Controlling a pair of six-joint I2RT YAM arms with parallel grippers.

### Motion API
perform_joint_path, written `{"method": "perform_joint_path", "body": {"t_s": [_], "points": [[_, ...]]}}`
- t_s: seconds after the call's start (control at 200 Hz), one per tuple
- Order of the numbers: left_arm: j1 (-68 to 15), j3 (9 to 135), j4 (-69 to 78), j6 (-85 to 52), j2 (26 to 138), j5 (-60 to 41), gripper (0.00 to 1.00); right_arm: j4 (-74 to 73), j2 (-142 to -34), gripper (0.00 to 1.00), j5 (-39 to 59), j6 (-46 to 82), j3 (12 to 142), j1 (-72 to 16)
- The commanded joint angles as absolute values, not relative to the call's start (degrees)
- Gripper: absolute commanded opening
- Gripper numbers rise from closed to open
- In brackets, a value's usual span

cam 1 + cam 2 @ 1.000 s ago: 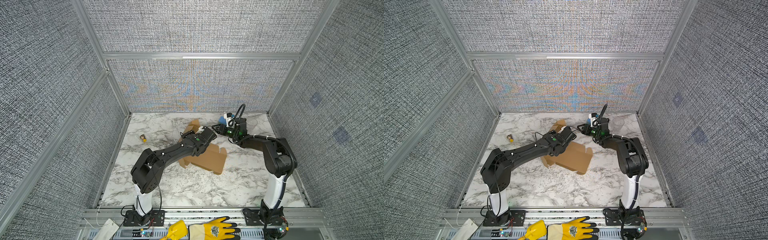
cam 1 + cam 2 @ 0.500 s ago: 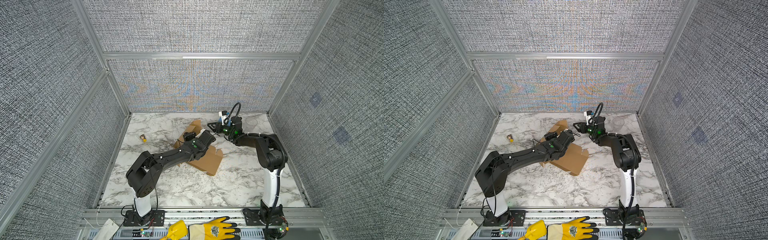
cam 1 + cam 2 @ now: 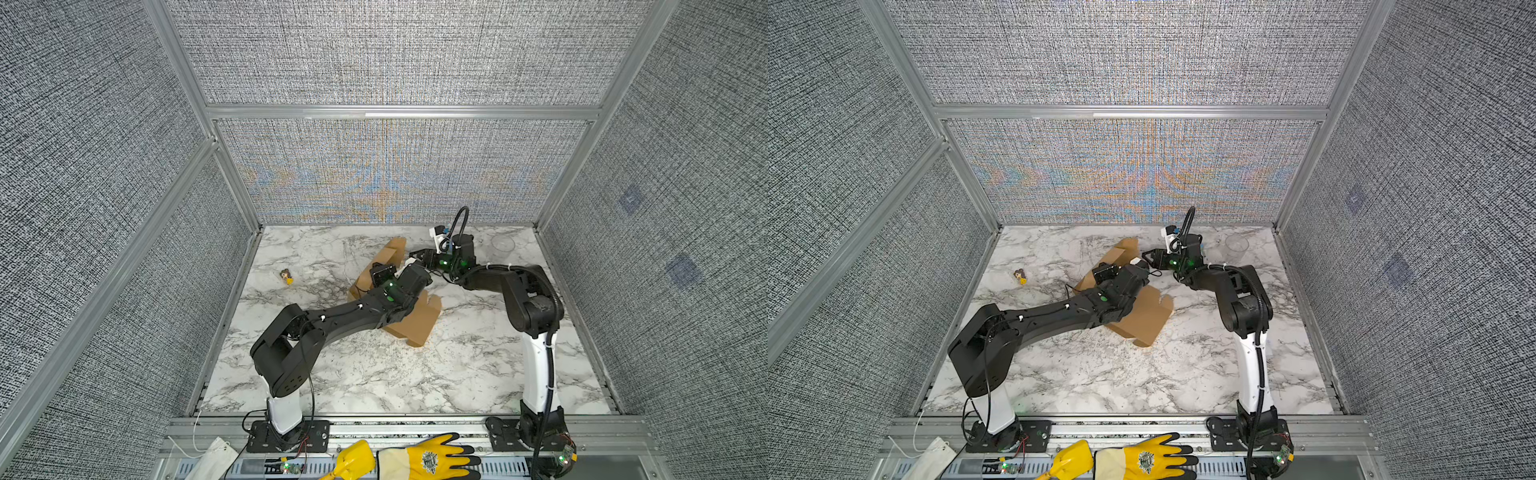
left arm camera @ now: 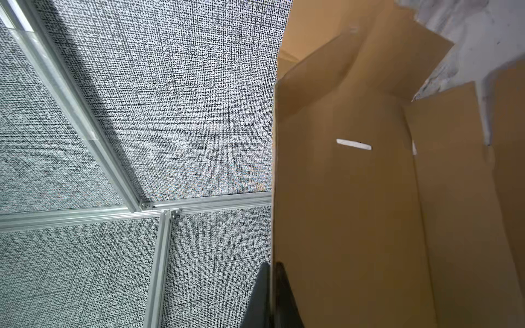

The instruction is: Fold the paper box

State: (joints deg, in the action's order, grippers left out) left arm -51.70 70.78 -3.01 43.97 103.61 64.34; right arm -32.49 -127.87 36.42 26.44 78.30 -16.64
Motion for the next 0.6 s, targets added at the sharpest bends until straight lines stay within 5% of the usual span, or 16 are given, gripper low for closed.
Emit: {"method": "perform_joint_path", "body": {"t_s": [0.0,0.595], "points": [[-51.77,70.92,-2.52,43.61,103.5,64.34,0.0,-39.98,-127.41,0.51,38.88,25.82,76.56,-16.9],[-51.31,69.76,-4.4,40.24,101.78,60.31,0.0,-37.77,-131.79,0.48,39.05,19.81,85.1,-20.21]]}}
